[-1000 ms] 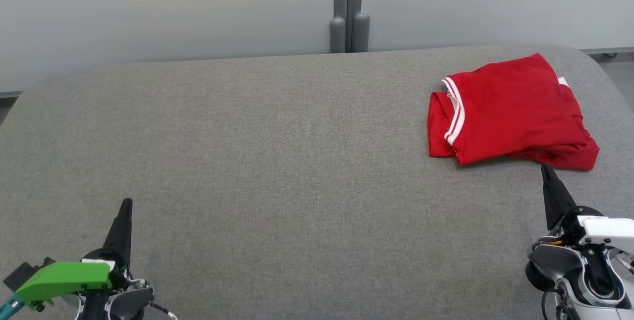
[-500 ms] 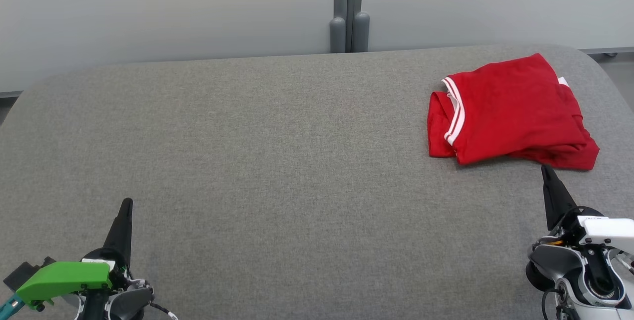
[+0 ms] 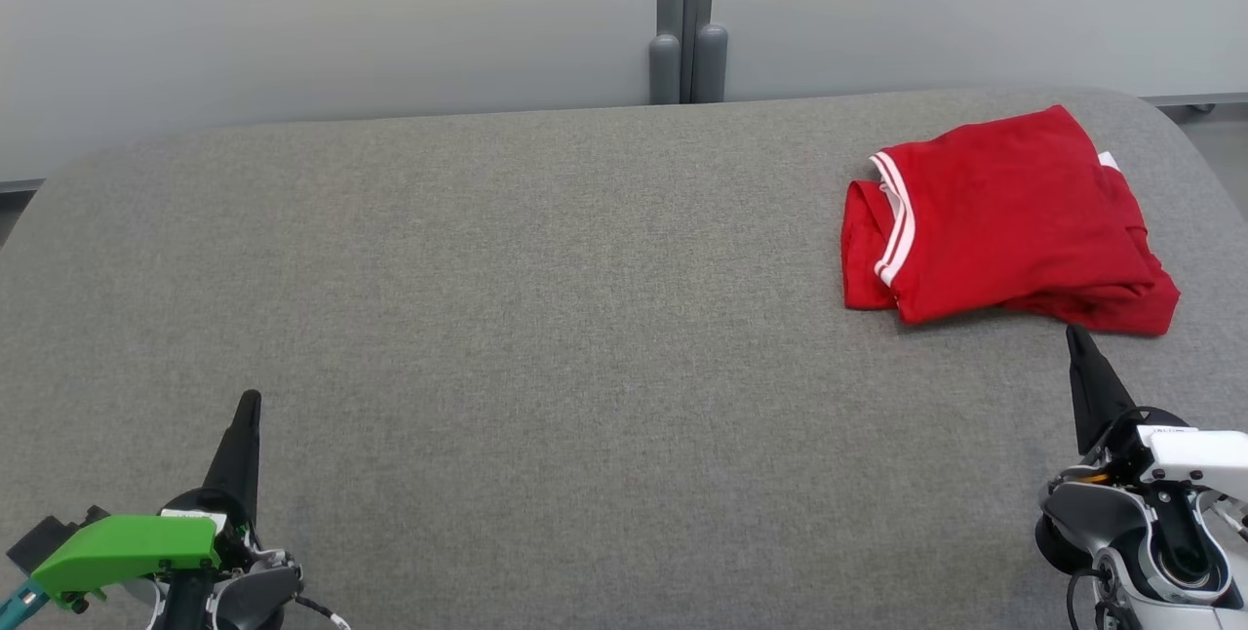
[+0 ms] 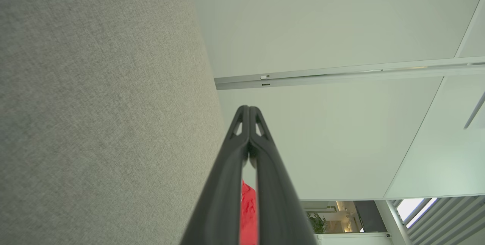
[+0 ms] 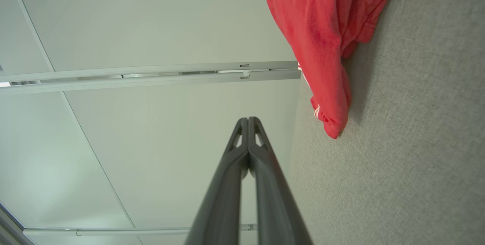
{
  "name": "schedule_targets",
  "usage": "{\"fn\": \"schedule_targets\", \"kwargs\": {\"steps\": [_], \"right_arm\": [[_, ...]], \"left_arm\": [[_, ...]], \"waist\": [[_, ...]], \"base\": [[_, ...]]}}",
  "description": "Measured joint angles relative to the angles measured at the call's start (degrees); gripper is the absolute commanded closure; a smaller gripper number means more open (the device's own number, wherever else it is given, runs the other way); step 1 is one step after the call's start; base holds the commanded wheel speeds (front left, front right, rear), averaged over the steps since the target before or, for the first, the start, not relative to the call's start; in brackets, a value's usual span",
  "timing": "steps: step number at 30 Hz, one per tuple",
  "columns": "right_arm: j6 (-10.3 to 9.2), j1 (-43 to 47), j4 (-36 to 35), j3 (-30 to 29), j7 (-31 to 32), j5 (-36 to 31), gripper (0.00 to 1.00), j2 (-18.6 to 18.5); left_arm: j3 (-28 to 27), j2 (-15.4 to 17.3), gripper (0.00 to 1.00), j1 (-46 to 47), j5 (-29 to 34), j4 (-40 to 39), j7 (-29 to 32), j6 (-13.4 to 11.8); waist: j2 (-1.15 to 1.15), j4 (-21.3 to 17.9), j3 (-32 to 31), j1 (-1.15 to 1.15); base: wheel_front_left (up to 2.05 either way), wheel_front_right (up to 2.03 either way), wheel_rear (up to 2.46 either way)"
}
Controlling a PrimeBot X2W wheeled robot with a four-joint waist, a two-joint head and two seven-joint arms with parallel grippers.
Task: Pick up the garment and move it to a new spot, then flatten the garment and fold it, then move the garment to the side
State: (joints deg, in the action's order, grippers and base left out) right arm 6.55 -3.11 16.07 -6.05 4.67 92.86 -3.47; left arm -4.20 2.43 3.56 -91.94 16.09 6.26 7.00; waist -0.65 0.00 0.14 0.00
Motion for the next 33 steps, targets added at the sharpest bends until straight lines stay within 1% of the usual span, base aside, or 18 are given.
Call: {"fn": "schedule_targets", "kwargs": {"steps": [33], "right_arm": [[0.0,-0.02,0.13,-0.13,0.42,0.0,1.0,0.03]], "left_arm": [[-0.07,-0.01,1.0,0.01,0.0,0.05,0.0,0.01]], "waist": [[0.0,0.0,-0.01,0.0]], "base": [[0.0,0.0,0.0]]}}
